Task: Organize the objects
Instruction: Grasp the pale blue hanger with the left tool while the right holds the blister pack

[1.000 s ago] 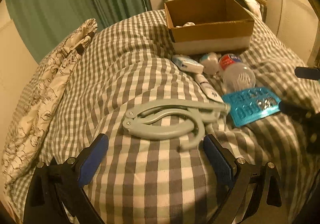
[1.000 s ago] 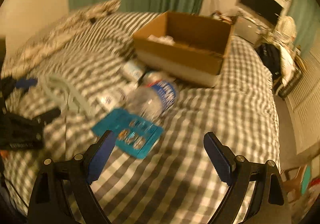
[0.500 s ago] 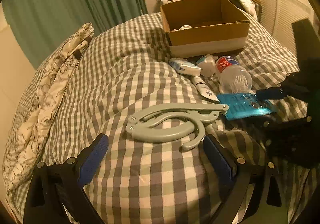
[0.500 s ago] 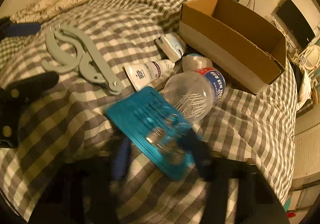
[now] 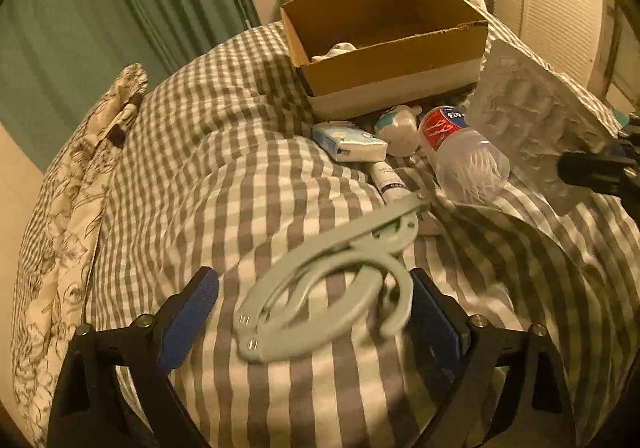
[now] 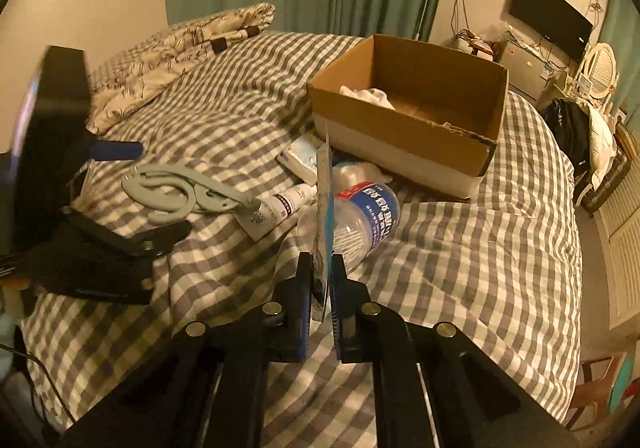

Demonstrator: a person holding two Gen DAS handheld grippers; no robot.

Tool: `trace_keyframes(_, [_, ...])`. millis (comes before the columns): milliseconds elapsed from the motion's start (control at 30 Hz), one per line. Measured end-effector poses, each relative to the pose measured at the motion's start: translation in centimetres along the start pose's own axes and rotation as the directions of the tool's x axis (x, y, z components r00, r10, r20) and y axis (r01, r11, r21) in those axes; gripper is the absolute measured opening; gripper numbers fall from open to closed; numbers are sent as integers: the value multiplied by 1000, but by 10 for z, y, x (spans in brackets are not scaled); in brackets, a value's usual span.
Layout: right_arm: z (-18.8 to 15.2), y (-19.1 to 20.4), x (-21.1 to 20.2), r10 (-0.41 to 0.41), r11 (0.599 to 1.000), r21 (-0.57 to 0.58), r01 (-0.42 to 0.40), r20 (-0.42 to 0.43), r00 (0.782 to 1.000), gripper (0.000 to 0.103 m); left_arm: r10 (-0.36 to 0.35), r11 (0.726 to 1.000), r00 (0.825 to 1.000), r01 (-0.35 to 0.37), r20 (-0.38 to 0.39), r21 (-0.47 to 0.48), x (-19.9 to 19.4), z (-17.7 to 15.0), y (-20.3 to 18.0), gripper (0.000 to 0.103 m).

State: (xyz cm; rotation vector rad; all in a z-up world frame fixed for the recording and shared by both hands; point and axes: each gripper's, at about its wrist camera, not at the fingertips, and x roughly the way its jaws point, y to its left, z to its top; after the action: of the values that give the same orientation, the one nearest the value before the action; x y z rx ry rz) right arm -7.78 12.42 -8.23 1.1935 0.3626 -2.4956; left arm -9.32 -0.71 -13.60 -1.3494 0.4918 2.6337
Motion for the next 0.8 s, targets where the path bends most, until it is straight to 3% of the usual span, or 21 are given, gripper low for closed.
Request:
trace_keyframes(100, [1,1,2,9,1000,5,-9,-2,1000,8,-42,999,998,43,-38,30,12,4,-3,79])
trace_keyframes(233, [-1,0,3,15,1000,11,-14,-7,1000,8,-70,997,996,72,-52,41,13,4,-2,78])
trace_keyframes(367, [-2,-1,0,13,1000,16,-13,-1,1000,8,-114,993,992,114,-56,-13,8,3,3,78])
trace_keyframes(400, [-2,-1,-2,12,1000,17,-12,3,1000,8,-123,992,991,122,-53,-29,7,4,4,75])
trace_keyframes(467, [-2,-2,-5,12,1000,20,-12,11,1000,8,-146,988,989,144,-32,-59,-1,5,6,58])
trace_keyframes(500, [-1,-2,-8,11,1000,22,-11,17,1000,8,-160,985,987,159,-10,-67,-6,7,7,33])
trace_keyframes(567, [-1,-2,-13,5,1000,23,-5,27,1000,8,-162,984,987,161,-6,-74,-12,11,6,29])
trace_keyframes(700, [-1,-3,-23,-2,1000,28,1,41,999,8,-100,993,995,102,26,-62,-23,15,2,19])
trace_keyframes(800, [-1,-3,-30,-2,1000,31,0,52,999,8,-102,990,993,107,58,-90,-35,19,9,16])
